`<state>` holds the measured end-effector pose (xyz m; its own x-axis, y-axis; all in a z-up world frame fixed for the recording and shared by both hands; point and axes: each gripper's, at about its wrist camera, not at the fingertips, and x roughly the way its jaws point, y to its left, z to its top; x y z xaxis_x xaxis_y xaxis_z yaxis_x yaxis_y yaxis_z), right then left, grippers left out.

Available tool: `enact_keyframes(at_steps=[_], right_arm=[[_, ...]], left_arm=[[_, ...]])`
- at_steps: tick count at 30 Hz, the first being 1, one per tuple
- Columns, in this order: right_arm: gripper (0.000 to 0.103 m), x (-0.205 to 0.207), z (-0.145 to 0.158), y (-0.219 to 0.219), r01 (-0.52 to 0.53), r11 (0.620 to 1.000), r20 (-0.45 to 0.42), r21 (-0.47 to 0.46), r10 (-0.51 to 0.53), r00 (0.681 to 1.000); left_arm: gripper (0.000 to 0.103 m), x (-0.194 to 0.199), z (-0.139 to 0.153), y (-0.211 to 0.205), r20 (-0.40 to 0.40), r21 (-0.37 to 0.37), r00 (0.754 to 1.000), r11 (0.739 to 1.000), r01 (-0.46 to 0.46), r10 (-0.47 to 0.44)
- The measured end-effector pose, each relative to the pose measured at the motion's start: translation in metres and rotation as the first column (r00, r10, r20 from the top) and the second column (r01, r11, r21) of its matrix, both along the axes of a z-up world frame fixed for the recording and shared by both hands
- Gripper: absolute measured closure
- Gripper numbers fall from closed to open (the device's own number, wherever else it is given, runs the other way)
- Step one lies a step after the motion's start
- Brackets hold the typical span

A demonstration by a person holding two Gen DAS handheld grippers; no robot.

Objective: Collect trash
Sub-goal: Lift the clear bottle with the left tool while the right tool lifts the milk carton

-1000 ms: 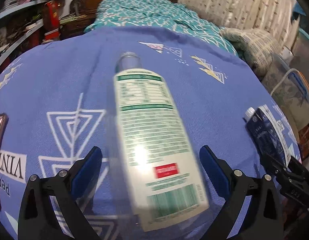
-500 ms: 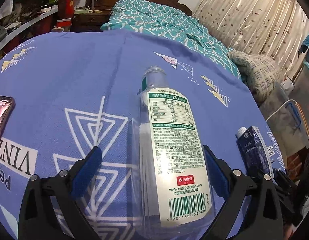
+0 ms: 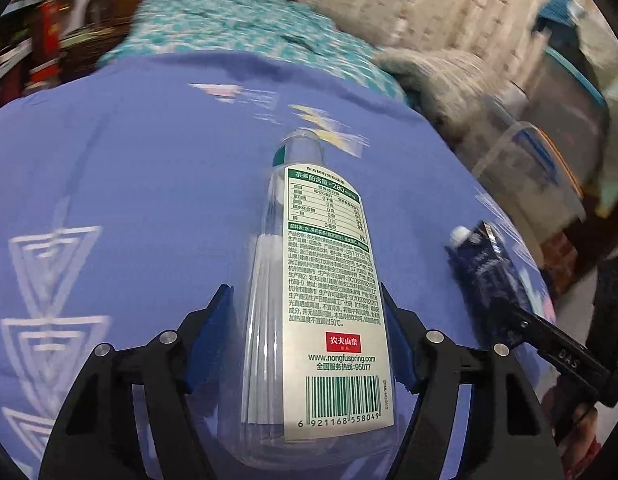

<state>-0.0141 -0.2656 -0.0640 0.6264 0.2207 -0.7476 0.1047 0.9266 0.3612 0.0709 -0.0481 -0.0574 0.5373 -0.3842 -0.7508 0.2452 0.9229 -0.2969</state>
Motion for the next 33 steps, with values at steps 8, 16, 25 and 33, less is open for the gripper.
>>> enact_keyframes(at_steps=[8,16,25,33], right_arm=[[0.031,-0.013,0.004,0.032,-0.054,0.998,0.017,-0.025,0.055,0.998],[0.026,-0.010,0.012,0.033,-0.059,0.996,0.056,-0.068,0.063,0.996],[0.045,-0.005,-0.003,0.024,-0.054,0.979,0.000,0.197,0.055,0.998],[0.034,0.004,-0.008,0.051,-0.090,0.969,-0.003,0.232,0.094,0.996]], left_arm=[[0.029,0.003,-0.009,-0.029,-0.034,0.009,0.998,0.999,0.051,-0.051],[0.017,0.005,-0.007,-0.005,-0.045,-0.028,0.998,0.999,-0.041,0.040],[0.020,0.004,-0.005,-0.003,-0.030,-0.026,0.999,0.999,-0.043,0.042],[0.017,0.004,-0.007,-0.001,-0.040,-0.030,0.998,0.998,-0.054,0.053]])
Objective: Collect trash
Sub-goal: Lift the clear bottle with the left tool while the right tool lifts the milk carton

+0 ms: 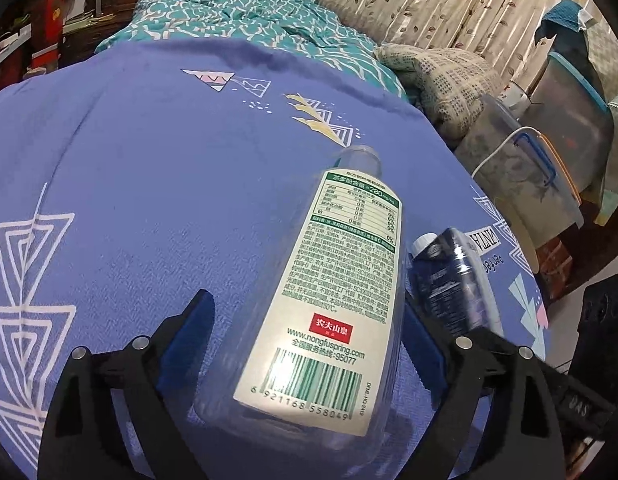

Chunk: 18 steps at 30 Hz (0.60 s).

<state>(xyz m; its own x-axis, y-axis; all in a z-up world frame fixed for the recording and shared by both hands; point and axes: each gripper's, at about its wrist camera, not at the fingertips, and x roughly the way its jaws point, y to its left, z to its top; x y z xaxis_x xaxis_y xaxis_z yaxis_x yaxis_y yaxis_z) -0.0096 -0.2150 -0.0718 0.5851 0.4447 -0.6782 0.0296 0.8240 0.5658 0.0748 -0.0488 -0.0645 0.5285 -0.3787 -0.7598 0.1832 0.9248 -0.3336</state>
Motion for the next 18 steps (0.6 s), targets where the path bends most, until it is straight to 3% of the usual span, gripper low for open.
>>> enact_keyframes(at_steps=[5,18], right_arm=[[0.024,-0.006,0.013,0.004,0.012,0.998,0.066,-0.068,-0.008,0.998],[0.022,-0.020,0.030,-0.012,0.033,0.998,0.160,-0.046,-0.026,0.987]], left_arm=[[0.018,0.000,0.000,0.001,-0.002,-0.001,1.000,1.000,-0.010,0.010],[0.018,-0.001,0.009,0.014,0.003,-0.014,0.999,0.999,-0.050,0.050]])
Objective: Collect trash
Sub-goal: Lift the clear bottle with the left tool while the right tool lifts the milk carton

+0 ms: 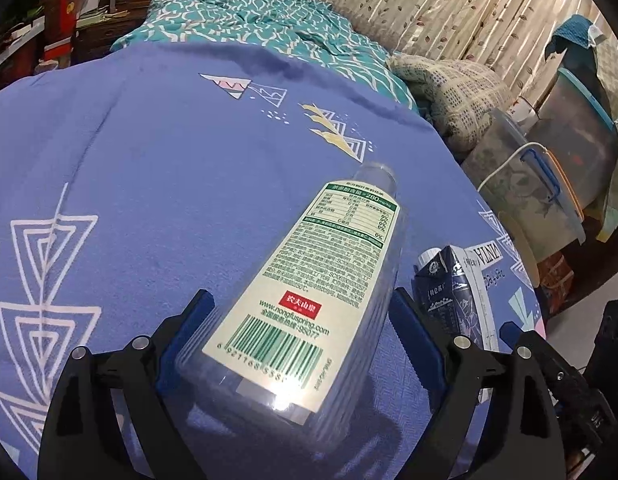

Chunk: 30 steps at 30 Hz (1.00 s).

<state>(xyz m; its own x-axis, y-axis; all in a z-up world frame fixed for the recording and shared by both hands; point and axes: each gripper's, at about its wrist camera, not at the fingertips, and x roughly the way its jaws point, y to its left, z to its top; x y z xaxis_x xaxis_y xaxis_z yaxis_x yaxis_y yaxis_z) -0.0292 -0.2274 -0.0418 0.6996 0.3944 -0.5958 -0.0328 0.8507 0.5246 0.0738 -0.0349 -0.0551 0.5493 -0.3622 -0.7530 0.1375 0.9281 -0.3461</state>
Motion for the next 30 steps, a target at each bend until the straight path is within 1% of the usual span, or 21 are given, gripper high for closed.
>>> enact_keyframes(at_steps=[4,15,25,30], right_arm=[[0.022,-0.003,0.005,-0.002,0.001,1.000,0.028,0.005,-0.001,1.000],[0.022,-0.003,0.001,-0.009,0.033,0.999,0.030,0.013,-0.034,0.999],[0.022,0.001,-0.006,-0.014,0.042,0.998,0.001,0.044,-0.042,0.999],[0.022,0.003,-0.010,-0.018,0.047,0.997,-0.013,0.060,-0.046,0.999]], left_arm=[[0.018,-0.002,0.005,0.001,0.015,0.001,1.000,1.000,-0.004,0.004],[0.019,-0.002,0.011,-0.001,0.033,0.012,0.999,1.000,0.009,-0.009],[0.018,0.002,0.010,-0.005,0.034,0.025,0.999,0.999,0.027,-0.028],[0.017,0.006,0.010,0.003,0.028,0.009,0.999,1.000,0.017,-0.017]])
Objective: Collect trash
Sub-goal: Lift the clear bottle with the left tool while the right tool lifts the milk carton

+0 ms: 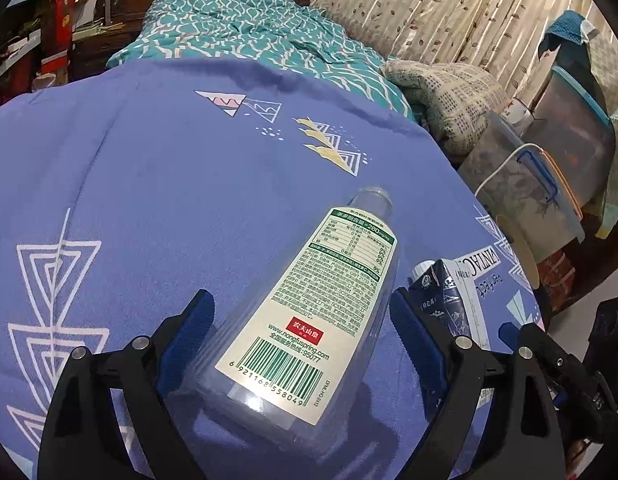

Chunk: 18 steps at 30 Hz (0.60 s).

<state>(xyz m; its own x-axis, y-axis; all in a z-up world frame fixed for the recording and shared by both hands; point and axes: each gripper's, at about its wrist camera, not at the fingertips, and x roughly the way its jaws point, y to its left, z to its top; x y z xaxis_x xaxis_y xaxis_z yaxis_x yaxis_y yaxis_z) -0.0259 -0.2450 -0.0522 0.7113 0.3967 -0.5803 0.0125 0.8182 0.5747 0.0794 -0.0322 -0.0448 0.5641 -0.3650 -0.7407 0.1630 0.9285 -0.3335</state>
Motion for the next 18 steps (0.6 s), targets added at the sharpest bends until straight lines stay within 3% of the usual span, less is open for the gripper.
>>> enact_keyframes(at_steps=[9,14,18], right_arm=[[0.022,-0.002,-0.001,0.017,-0.078,0.996,0.008,-0.035,0.078,0.997],[0.022,-0.007,0.005,0.044,-0.149,0.978,0.027,-0.147,0.155,0.988],[0.022,-0.007,-0.007,0.056,-0.177,0.956,-0.008,-0.233,0.180,0.984]], left_arm=[[0.019,-0.005,0.008,-0.008,0.025,0.037,0.999,0.999,0.022,-0.023],[0.017,-0.003,0.008,-0.011,0.043,0.081,0.999,0.997,0.018,-0.022],[0.016,-0.005,0.007,-0.017,0.049,0.110,0.997,0.993,0.048,-0.054]])
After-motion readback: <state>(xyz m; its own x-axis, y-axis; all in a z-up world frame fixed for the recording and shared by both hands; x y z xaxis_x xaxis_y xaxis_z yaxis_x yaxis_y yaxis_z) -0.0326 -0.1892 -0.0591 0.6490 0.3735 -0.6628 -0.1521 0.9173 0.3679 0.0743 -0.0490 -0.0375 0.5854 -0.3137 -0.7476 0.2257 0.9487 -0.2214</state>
